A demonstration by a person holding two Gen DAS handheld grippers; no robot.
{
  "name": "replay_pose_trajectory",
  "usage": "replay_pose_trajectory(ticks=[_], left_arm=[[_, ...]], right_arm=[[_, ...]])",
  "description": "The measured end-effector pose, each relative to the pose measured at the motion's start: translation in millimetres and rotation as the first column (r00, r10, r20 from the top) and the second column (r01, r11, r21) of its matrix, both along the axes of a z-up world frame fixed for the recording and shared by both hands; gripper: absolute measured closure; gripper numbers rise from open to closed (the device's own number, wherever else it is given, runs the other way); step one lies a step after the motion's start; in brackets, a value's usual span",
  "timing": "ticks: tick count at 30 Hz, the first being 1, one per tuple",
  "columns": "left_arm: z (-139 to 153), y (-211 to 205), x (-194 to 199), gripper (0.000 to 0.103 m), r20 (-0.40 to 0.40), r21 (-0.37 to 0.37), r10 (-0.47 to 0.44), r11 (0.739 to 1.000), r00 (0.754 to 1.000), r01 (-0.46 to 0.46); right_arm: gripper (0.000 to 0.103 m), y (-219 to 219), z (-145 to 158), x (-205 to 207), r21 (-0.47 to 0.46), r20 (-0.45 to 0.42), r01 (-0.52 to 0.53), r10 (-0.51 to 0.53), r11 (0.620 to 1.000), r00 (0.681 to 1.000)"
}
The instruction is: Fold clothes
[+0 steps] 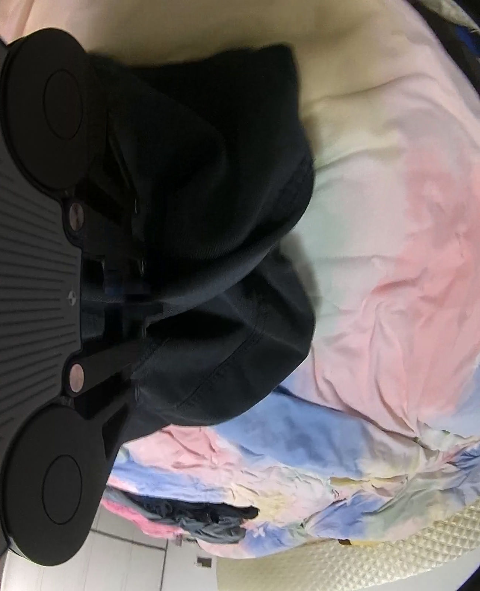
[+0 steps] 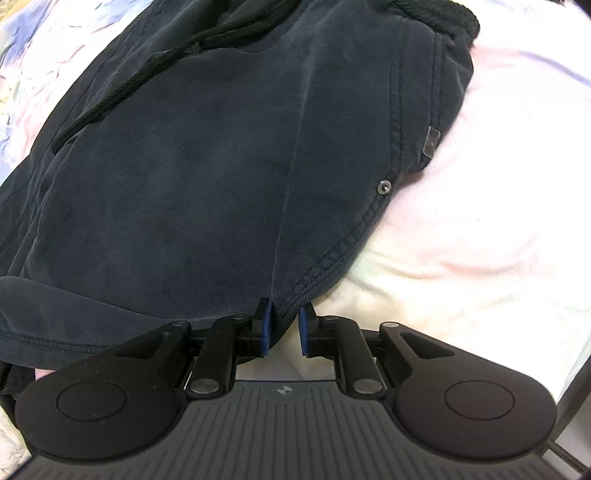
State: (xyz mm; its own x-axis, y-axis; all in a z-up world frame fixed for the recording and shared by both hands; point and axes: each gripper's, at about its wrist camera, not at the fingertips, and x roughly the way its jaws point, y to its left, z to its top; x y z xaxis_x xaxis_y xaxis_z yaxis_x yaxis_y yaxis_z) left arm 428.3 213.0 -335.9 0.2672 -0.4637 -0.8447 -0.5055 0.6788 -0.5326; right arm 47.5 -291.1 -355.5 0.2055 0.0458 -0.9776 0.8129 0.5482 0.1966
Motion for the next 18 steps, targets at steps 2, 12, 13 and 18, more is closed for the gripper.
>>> replay_pose_trajectory(ticks=[2, 12, 13, 18], left_arm=[[14, 4, -6, 0.1, 0.048, -0.019, 0.009, 1.0, 0.999, -0.009], [134, 23, -107, 0.1, 0.337, -0.02, 0.064, 0.998, 0.939, -0.06], [145, 26, -121, 0.1, 0.357, -0.024, 0.074, 0.997, 0.931, -0.07], [181, 44, -199, 0.1, 0.385, -0.032, 0.139, 0.99, 0.912, -0.138]], right_arm=[[0.088, 0, 4, 1, -0.002, 0.01, -0.002, 0.002, 1.0, 1.0], [0.092, -5, 35, 6, 0.003, 0.156, -0.009, 0.008, 1.0, 0.988], [0.093, -5, 38, 8, 0.003, 0.174, -0.014, 0.013, 1.0, 0.985], [0.094, -31, 60, -16, 0.02, 0.26, -0.049, 0.042, 0.999, 0.965]])
